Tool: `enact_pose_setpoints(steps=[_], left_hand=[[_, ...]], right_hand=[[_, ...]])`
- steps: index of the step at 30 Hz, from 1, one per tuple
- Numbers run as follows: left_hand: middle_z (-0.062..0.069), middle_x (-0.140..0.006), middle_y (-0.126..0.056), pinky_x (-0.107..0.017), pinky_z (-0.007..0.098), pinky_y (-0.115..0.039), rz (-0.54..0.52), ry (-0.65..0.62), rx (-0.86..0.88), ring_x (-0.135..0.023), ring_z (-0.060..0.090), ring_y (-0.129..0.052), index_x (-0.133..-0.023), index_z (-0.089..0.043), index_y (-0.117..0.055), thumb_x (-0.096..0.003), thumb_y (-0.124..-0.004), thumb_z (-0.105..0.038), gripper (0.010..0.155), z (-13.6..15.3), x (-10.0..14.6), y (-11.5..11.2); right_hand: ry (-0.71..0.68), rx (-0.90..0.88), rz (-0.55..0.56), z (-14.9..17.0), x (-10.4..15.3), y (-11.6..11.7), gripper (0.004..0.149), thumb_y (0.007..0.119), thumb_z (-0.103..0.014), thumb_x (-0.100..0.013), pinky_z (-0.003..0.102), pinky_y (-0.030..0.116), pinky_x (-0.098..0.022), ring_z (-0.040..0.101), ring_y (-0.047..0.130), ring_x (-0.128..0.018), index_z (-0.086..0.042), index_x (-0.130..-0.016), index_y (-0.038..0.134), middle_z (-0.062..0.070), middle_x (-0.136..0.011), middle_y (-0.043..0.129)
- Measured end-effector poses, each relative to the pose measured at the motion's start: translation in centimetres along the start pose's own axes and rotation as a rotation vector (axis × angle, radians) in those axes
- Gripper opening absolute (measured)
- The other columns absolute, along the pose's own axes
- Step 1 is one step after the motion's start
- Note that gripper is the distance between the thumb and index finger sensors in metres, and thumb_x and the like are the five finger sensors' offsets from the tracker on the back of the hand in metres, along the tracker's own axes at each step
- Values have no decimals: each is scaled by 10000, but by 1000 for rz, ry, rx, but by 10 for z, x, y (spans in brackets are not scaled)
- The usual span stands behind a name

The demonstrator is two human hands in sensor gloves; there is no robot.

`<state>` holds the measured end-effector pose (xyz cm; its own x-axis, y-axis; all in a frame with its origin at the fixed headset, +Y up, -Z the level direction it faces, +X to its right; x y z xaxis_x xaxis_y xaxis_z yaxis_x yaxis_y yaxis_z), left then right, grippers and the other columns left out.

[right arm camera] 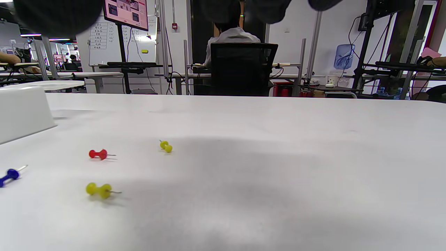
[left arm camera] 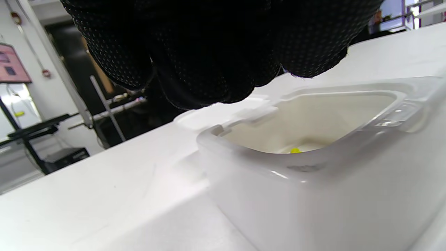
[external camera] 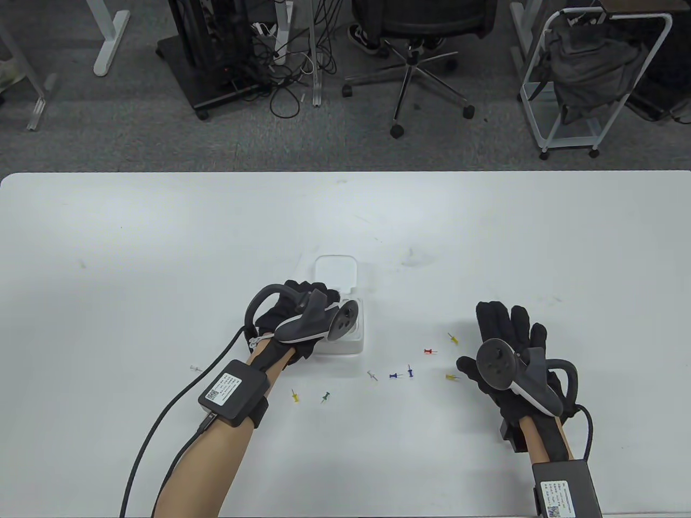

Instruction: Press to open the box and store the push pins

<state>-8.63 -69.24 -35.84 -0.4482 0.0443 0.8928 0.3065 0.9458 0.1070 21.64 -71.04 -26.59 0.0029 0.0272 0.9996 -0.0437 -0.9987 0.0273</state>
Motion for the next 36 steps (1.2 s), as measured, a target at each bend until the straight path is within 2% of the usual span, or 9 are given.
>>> enact_pose_setpoints(steps=[8,16,26,32,36], left_hand=[[-68,-942,-896,-720,469,-809,-25,33,-22,-700,139,-1011,-973,-302,-762,-501,-735,-492,510,26,23,-11],[-48,-926,-919,-708,478,-817,88,74,14,-676,152,-1020,-968,-278,-783,-508,-725,-498,514,44,43,-49],[-45,-870,-966,-679,472,-849,171,89,-1,-601,135,-1032,-943,-267,-816,-493,-754,-504,513,41,53,-82],[-87,-828,-982,-666,445,-875,109,59,-92,-565,100,-1040,-904,-300,-830,-479,-791,-468,459,32,54,-84],[-87,-807,-983,-660,446,-878,105,59,-71,-552,100,-1033,-882,-301,-836,-482,-791,-431,423,29,54,-85]], right_hand=[[1,1,-4,0,0,0,910,632,-622,-406,693,339,-763,477,328,-1122,-239,-1065,134,85,-1246,285],[-2,3,-2,0,0,0,909,633,-621,-407,694,339,-762,477,329,-1122,-237,-1065,136,87,-1245,287],[-4,7,-5,-1,0,1,912,634,-621,-406,694,341,-762,477,330,-1121,-237,-1064,133,88,-1245,286],[-4,8,-5,-1,0,1,913,633,-621,-406,693,340,-763,477,331,-1121,-235,-1064,131,89,-1245,285],[-5,8,-6,-1,0,1,913,633,-622,-405,694,340,-763,476,330,-1122,-235,-1063,133,90,-1245,283]])
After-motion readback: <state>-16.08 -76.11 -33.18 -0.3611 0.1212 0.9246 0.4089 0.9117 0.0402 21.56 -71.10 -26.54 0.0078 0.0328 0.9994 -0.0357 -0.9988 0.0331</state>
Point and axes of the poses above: the tracker on the back of each hand, its own z axis roughly to the little-finger side, its own x axis roughly from the fingertips to the wrist, y = z × x, the point moved 2 cm from there along -x, roughly from the wrist to the fingertips
